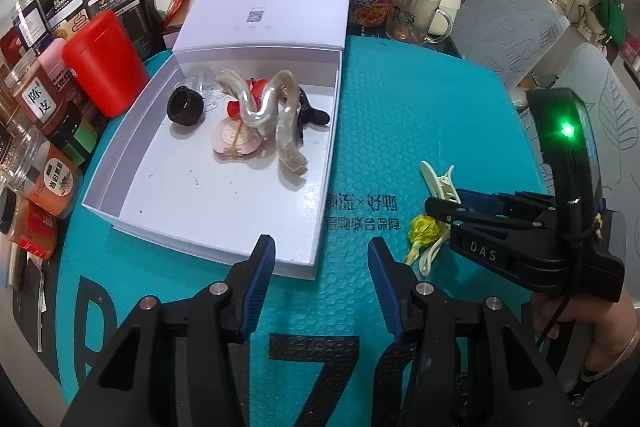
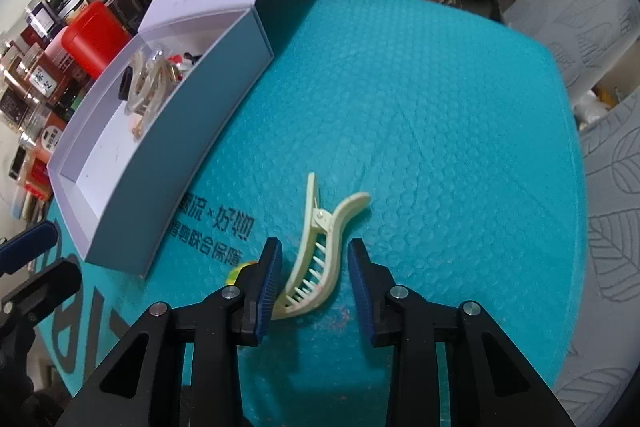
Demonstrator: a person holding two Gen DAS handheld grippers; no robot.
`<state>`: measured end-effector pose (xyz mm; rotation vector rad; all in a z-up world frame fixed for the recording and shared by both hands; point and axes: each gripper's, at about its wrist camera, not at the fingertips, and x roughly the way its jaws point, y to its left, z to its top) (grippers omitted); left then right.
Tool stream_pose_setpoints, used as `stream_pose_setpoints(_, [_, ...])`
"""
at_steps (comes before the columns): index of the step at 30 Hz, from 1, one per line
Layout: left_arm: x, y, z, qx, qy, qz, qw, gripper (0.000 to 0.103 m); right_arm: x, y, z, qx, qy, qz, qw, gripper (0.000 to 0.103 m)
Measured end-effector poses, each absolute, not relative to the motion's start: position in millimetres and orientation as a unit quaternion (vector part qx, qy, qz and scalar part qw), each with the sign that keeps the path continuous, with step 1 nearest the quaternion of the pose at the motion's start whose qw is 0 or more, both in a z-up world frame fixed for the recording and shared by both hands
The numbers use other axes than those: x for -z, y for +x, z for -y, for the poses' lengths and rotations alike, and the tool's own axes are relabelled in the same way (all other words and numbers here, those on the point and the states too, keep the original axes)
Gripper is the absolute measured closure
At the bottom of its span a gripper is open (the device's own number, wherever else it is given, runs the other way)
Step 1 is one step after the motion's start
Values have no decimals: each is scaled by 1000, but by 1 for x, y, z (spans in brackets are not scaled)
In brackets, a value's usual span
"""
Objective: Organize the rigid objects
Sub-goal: 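Lower the right tool onto the cream banana clip while the left tool approaches the yellow lollipop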
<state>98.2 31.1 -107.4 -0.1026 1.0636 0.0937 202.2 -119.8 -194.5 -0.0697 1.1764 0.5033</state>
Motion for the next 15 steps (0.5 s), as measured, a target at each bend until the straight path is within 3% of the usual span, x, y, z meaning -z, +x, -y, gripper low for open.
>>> stream_pose_setpoints(4, [110, 103, -22, -37, -47, -506, 860, 55, 195, 199, 127, -247, -52, -539, 804, 78])
stream_pose_setpoints(15, [133, 121, 8, 0, -64, -520, 852, 55, 191, 198, 160, -255, -68, -535, 803, 79])
